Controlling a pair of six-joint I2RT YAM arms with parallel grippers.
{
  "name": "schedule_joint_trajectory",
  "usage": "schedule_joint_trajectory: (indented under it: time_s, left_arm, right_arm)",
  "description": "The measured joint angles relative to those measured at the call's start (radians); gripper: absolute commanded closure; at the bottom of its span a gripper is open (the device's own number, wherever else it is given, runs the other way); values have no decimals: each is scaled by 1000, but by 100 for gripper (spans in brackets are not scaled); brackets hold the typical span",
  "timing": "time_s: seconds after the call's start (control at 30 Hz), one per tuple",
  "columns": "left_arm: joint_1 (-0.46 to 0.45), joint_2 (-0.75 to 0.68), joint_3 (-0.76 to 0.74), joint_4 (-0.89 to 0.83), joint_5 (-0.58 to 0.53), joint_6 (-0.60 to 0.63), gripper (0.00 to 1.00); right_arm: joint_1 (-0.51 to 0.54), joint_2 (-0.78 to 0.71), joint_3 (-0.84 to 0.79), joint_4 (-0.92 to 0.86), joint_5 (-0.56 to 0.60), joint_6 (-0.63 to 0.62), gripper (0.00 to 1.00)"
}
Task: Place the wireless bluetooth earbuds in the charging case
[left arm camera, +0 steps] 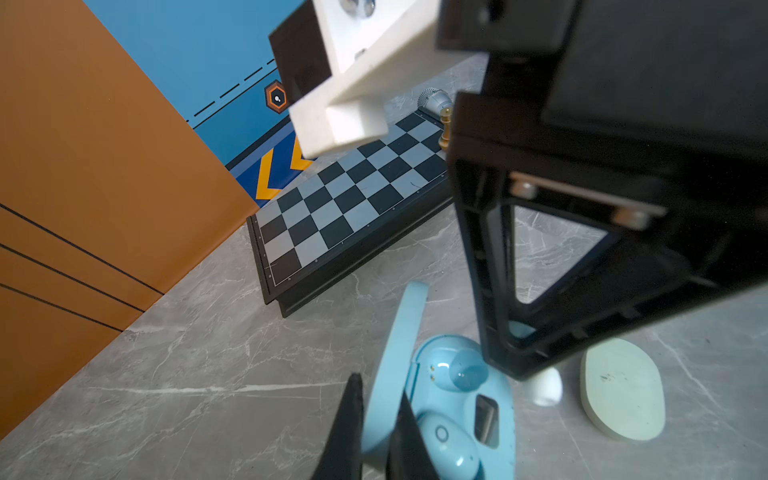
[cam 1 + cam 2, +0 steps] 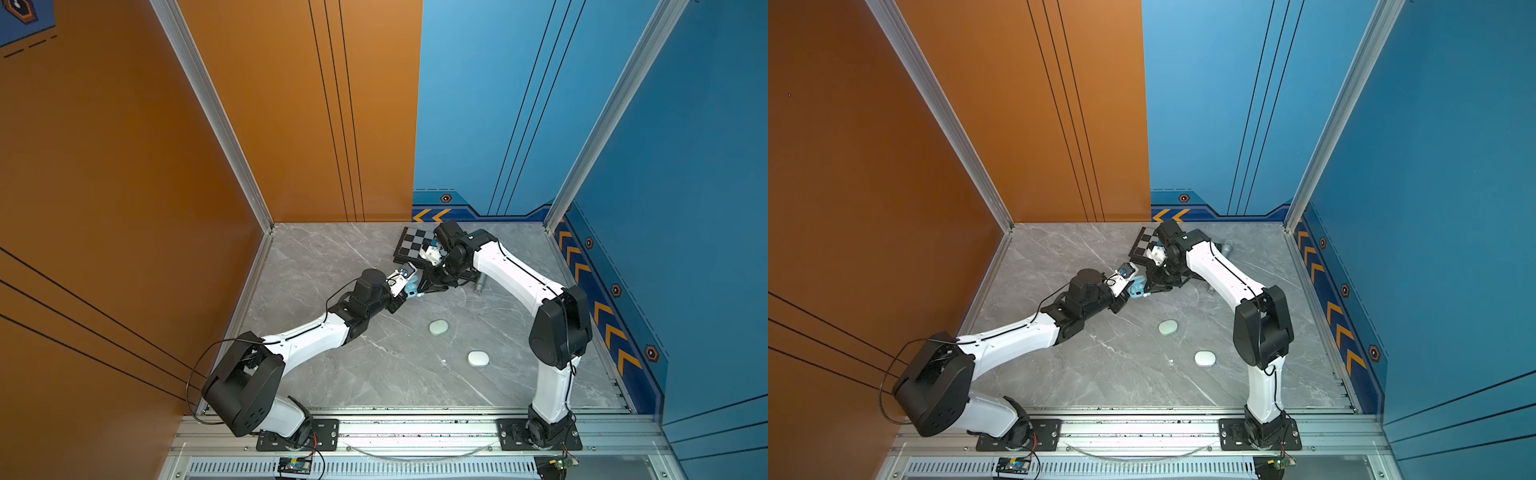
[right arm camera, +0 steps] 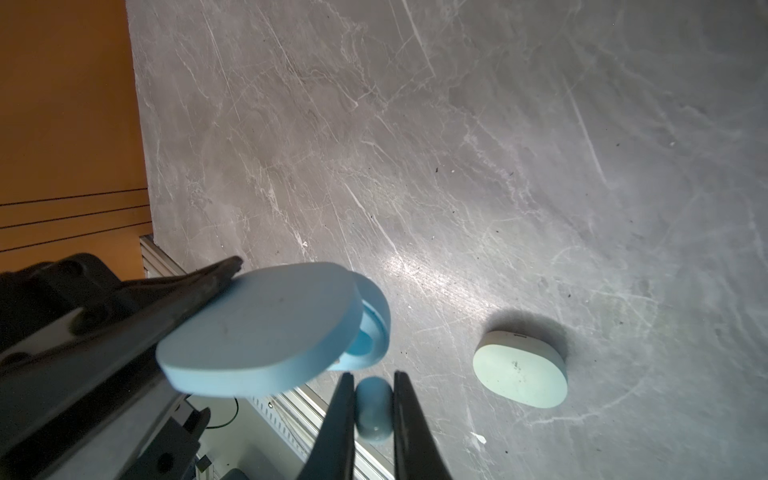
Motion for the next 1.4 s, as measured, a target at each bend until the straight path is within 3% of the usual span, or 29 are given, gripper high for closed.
schedule_joint_trajectory:
  time_s: [0.6,1.0,1.4]
  left_arm:
    - [-12,5,10,1,-3,0,100]
    - [-12,5,14,1,-14,-3,100]
    - [-12,19,14,2,-27,-4,100]
  right_arm:
    - [-17,13,0,47,-10,67,82]
    - [-21,13,0,61,-11,105,73]
    - [-21,13,-19,92,-36,156,73]
